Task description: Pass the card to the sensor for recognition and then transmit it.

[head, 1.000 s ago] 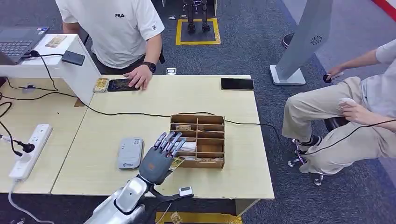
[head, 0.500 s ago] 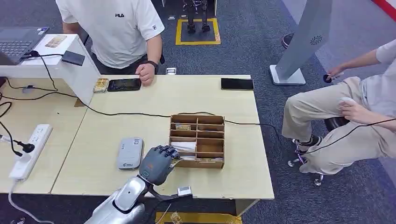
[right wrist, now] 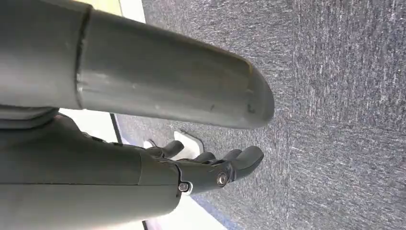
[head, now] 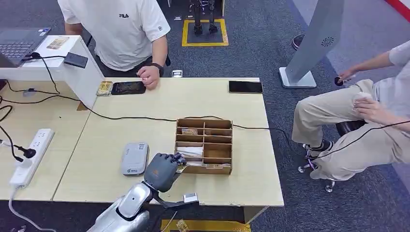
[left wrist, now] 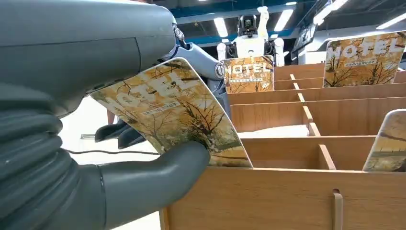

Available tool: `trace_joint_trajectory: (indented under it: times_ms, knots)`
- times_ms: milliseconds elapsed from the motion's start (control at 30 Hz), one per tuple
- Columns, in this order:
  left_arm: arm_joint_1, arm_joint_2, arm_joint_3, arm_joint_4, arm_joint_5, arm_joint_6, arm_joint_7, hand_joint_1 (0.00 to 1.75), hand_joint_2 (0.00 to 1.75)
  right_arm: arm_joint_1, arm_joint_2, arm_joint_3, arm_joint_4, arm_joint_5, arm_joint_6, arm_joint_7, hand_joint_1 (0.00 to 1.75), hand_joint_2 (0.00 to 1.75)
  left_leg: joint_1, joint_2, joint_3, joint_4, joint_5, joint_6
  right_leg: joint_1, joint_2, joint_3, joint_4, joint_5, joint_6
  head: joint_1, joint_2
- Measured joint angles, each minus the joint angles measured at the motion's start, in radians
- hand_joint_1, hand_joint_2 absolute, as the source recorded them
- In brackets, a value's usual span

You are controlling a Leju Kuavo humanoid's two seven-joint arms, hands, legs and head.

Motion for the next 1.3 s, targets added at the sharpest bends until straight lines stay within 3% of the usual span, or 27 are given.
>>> trace_joint_trajectory:
  times_ms: [233,367,467,733,867,1300]
  knots:
    - [0.01,-0.011,0.005,-0.046,-0.032,0.12,0.014,1.75,1.75,0.0,0.0,0.001,0.0,0.0,-0.004,-0.008,0.0,0.0,0.0,0.0,0.0,0.0,0.0,0.0,0.0,0.0,0.0,0.0,0.0,0.0,0.0,0.0]
    - [0.024,-0.07,0.08,-0.157,-0.018,0.13,-0.069,1.75,1.75,0.0,0.0,0.004,0.004,0.0,-0.016,-0.009,0.0,0.0,0.0,0.0,0.0,0.0,0.0,0.0,0.0,0.0,0.0,0.0,0.0,0.0,0.0,0.0]
    - [0.01,-0.108,0.118,-0.21,0.025,0.132,-0.062,1.75,1.75,0.0,0.0,0.007,0.009,0.0,-0.02,-0.009,0.0,0.0,0.0,0.0,0.0,0.0,0.0,0.0,0.0,0.0,0.0,0.0,0.0,0.0,0.0,0.0]
    - [-0.09,-0.159,0.132,-0.233,0.095,0.116,0.053,1.75,1.75,-0.01,0.0,0.037,0.027,0.0,-0.028,-0.008,0.0,0.0,0.0,0.0,0.0,0.001,0.001,0.0,0.0,-0.001,0.0,0.0,0.0,0.0,0.0,0.0]
    - [-0.151,-0.175,0.132,-0.212,0.073,0.08,0.111,1.75,1.75,-0.018,0.0,0.055,0.035,0.0,-0.031,-0.001,0.0,0.0,0.0,0.0,0.0,0.001,0.001,0.0,0.0,0.0,0.0,0.0,0.0,0.0,0.0,0.0]
    - [-0.342,-0.2,0.137,0.014,-0.087,-0.049,0.346,1.75,1.75,-0.041,0.0,0.098,0.057,0.0,-0.026,0.02,0.0,0.0,0.0,0.0,0.0,0.001,0.001,0.0,0.0,0.0,0.0,0.0,0.001,0.0,0.0,0.0]
